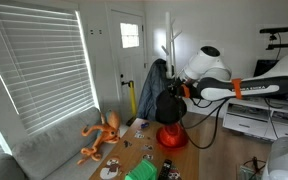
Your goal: Pick up the black hat and hang it on the coat hanger, pick up the orange hate and hang it on top of the black hat
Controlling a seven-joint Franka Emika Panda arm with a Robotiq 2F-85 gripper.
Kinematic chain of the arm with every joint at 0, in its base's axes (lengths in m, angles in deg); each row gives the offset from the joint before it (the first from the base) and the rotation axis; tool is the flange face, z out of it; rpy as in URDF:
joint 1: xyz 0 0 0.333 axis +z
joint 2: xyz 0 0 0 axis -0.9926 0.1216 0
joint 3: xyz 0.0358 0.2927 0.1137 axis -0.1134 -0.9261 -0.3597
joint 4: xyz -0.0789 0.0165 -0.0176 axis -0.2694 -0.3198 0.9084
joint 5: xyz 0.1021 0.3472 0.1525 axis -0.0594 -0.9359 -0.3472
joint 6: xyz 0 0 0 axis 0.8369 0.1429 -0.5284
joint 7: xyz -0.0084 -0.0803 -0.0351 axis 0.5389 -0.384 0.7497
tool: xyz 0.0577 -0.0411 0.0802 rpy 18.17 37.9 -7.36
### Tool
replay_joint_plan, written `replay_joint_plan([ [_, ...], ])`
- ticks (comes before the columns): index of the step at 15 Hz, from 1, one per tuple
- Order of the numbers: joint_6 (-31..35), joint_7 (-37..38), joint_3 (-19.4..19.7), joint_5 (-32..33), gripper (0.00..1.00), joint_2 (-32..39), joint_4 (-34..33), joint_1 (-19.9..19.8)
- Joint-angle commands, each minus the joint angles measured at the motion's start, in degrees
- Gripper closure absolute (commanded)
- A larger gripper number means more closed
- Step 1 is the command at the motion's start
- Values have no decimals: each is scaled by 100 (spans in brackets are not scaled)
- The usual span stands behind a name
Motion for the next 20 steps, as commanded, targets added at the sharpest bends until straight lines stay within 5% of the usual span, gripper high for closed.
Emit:
replay_joint_plan([
  [1,117,-255,-76,224,99,40,-245,-174],
  [11,767,-1587,-73,836,99,639,-1631,-474],
  [20,1334,-2042,-186,1475,99,1543,-3093,-748],
])
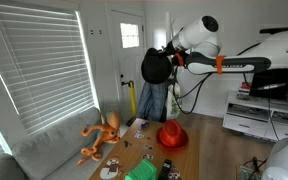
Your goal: Pick up the black hat and hang it on the coat hanger, pick up the orange hate and hang it on top of the black hat
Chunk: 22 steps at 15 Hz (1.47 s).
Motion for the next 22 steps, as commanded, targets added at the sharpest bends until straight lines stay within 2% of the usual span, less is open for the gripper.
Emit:
replay_joint_plan([
  [1,96,-53,-98,421,99,406,-730,-180],
  [6,63,117,-3,988,99,518,-1174,-185],
  [11,300,327,313,1408,99,539,-1206,-263],
  [16,467,683,320,1446,99,636,-1101,-594],
  [22,525,1042,336,1404,99,709,-881,-784],
])
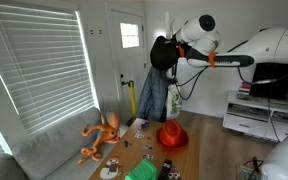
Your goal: Pick up the black hat and hang it on the coat hanger, pick up the orange hate and hang it on top of the black hat
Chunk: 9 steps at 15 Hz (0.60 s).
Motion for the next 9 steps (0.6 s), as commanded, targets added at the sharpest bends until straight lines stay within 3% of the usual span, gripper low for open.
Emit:
replay_joint_plan([
  [1,136,355,4,148,99,-20,162,-158],
  [2,96,391,-10,154,69,-34,196,-178],
  [4,86,478,-19,165,64,-61,283,-222],
  [9,5,539,-72,137,27,-152,439,-218],
])
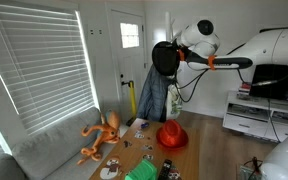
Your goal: Pick up the black hat and hang it on the coat hanger, pick up the orange hate and hang it on top of the black hat
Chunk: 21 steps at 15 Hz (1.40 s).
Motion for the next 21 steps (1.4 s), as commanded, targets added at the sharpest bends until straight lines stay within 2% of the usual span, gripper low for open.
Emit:
replay_joint_plan([
  [1,-43,250,-96,103,21,-203,243,-36],
  [4,-392,258,-232,-95,1,-360,418,94],
  [5,-528,257,-274,-196,0,-421,499,166],
  [6,-762,329,-65,-224,0,-479,560,564],
  [12,-1904,531,-118,-1136,0,-920,1221,1364],
  [16,-2479,631,-89,-1678,0,-1271,1905,1510],
  [21,-2271,807,38,-1867,0,-1664,2940,1477],
])
